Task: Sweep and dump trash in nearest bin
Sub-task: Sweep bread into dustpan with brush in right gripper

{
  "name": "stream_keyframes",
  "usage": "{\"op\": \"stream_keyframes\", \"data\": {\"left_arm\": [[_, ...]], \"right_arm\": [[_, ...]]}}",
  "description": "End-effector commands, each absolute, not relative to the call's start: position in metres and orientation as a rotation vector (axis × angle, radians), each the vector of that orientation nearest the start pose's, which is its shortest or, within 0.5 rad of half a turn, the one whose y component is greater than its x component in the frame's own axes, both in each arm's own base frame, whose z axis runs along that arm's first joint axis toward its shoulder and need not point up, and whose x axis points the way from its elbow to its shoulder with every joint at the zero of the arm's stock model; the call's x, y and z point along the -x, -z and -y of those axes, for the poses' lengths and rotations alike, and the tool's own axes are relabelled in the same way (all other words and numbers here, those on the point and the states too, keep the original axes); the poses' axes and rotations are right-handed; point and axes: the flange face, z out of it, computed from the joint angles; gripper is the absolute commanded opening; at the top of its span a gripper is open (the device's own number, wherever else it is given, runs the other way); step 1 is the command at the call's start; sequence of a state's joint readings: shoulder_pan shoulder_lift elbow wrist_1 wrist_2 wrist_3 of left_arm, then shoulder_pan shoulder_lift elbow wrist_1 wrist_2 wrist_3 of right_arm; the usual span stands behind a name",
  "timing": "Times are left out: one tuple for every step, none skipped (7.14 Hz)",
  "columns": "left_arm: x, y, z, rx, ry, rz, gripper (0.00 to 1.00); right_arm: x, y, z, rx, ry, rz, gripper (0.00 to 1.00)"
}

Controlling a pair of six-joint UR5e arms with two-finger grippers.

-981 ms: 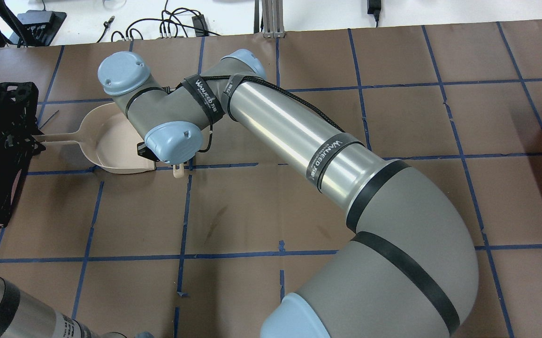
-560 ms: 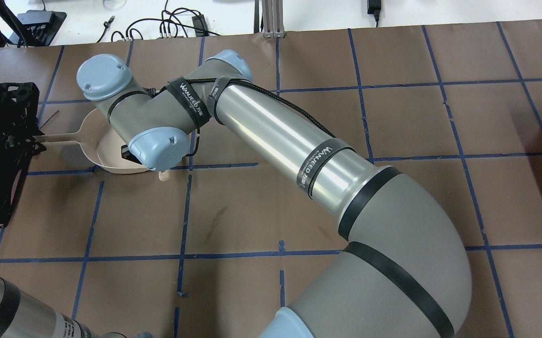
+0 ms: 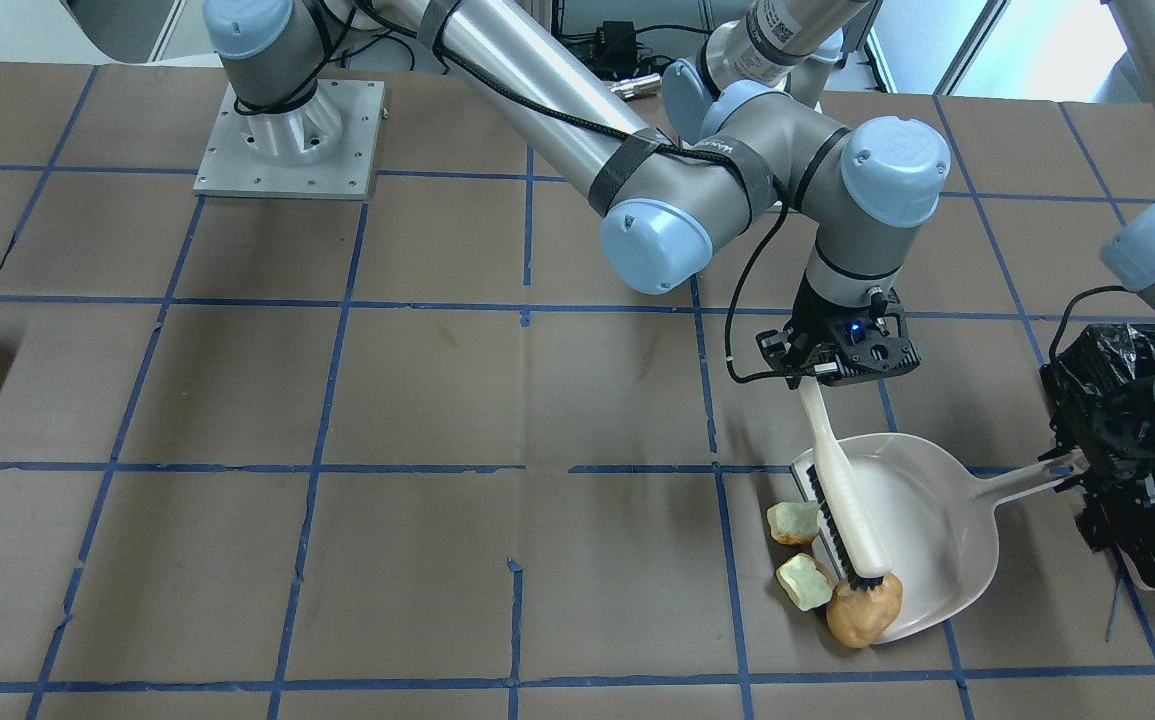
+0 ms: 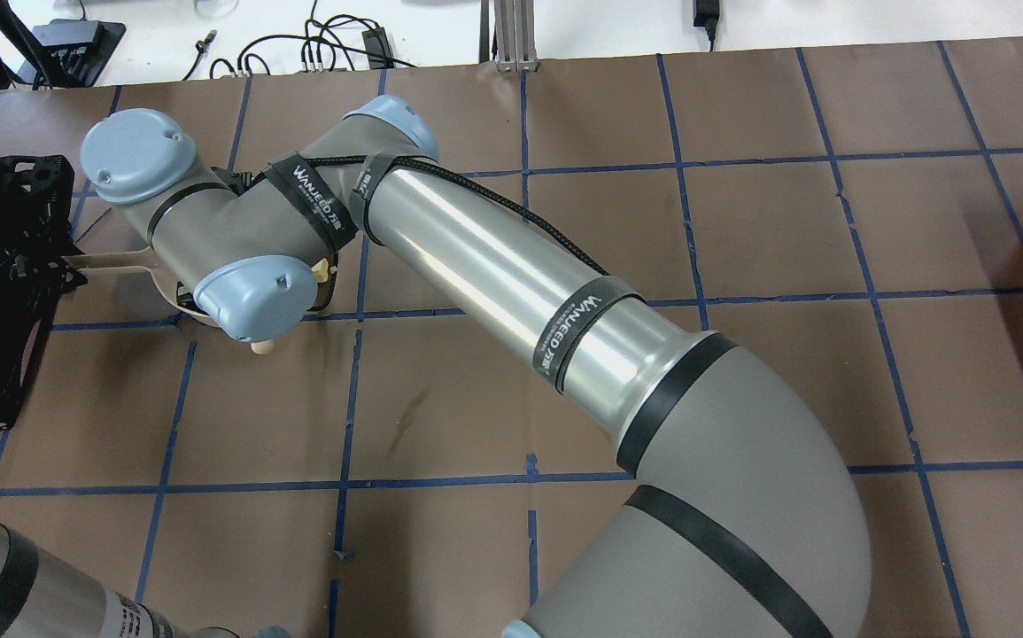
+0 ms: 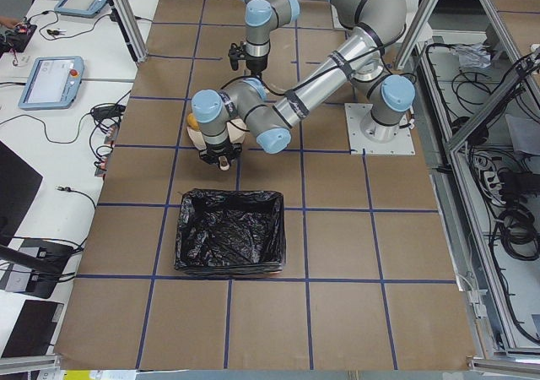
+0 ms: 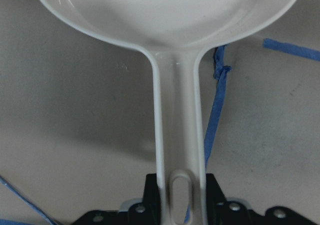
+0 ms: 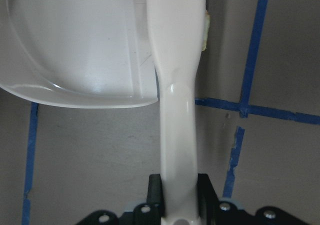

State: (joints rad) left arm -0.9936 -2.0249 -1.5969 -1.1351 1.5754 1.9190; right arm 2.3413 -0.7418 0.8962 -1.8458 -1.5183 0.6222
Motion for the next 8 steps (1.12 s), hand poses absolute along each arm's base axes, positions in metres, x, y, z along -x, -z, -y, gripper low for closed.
{"op": "stream_keyframes", "data": {"left_arm": [[-0.232,-0.259,0.600,-1.978,-0.030,-2.495,0.05],[-0.232,-0.258,0.599,-1.977,-0.031,-2.497,0.05],[-0.231,-0.259,0.599,-1.978,-0.030,-2.495,0.05],[-0.232,-0.259,0.599,-1.976,-0.030,-2.496,0.05],[-0.232,-0.259,0.599,-1.978,-0.030,-2.495,0.05],[-0.231,-0.259,0.599,-1.978,-0.030,-2.495,0.05],[-0.231,-0.259,0.599,-1.978,-0.033,-2.494,0.05],[-0.232,-0.260,0.599,-1.975,-0.029,-2.495,0.05]], "right_arm": [[-0.636,-0.333,0.508,0.272,0.140,-3.009,0.10],[-0.606,-0.339,0.533,0.280,0.137,-3.031,0.10],[-0.583,-0.326,0.559,0.339,0.143,-3.059,0.10],[-0.578,-0.303,0.570,0.351,0.118,-3.076,0.10],[-0.577,-0.283,0.573,0.356,0.091,-3.113,0.10],[-0.578,-0.270,0.574,0.360,0.069,-3.125,0.10],[-0.583,-0.272,0.570,0.375,0.071,-3.123,0.10],[-0.593,-0.270,0.560,0.401,0.066,-3.123,0.11]]}}
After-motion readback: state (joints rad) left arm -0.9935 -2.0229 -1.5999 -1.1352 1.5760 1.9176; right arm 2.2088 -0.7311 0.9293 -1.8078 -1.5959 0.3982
